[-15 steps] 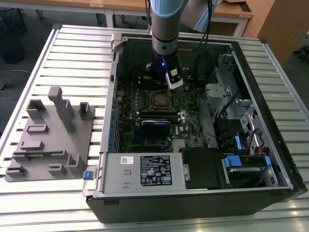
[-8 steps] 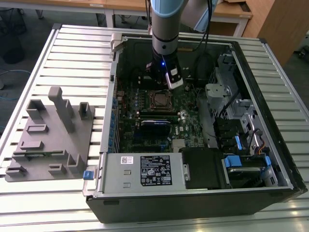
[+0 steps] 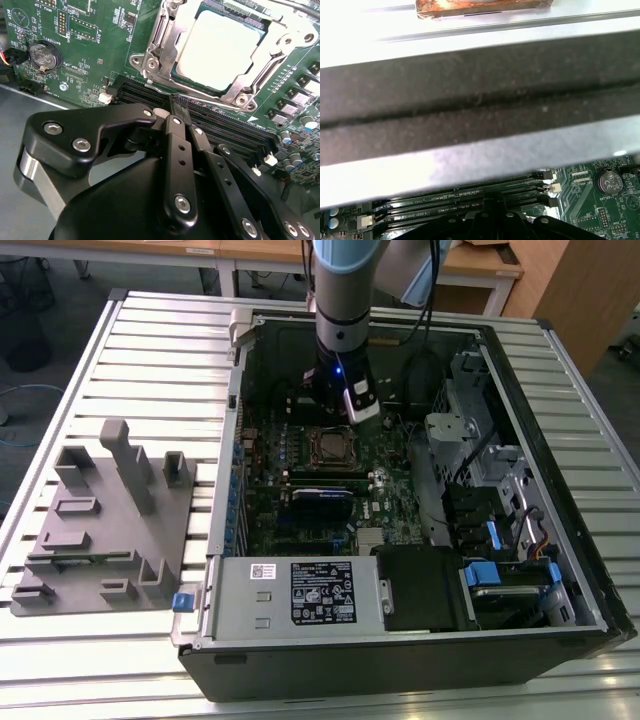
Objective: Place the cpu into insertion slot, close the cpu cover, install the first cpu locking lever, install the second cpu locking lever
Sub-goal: 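Install the first cpu locking lever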
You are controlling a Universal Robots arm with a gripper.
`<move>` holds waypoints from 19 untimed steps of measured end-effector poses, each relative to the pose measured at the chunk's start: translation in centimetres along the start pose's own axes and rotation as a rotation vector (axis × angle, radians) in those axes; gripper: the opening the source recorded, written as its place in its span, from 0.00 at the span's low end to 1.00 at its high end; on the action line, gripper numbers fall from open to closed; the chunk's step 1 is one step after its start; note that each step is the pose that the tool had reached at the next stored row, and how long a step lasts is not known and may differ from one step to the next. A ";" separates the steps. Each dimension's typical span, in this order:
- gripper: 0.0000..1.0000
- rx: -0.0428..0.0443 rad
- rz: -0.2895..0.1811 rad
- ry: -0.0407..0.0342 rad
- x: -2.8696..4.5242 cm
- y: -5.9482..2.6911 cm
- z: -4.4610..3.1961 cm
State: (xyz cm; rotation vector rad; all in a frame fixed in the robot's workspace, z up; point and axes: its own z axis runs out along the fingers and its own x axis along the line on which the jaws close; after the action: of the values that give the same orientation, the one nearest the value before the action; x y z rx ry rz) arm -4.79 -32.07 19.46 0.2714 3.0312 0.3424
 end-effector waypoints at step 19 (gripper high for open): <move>0.11 0.0067 0.003 -0.0021 -0.29 0.36 -0.97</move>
State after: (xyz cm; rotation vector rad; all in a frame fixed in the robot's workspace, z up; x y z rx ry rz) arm -4.54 -31.99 20.50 0.2759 3.0307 0.3320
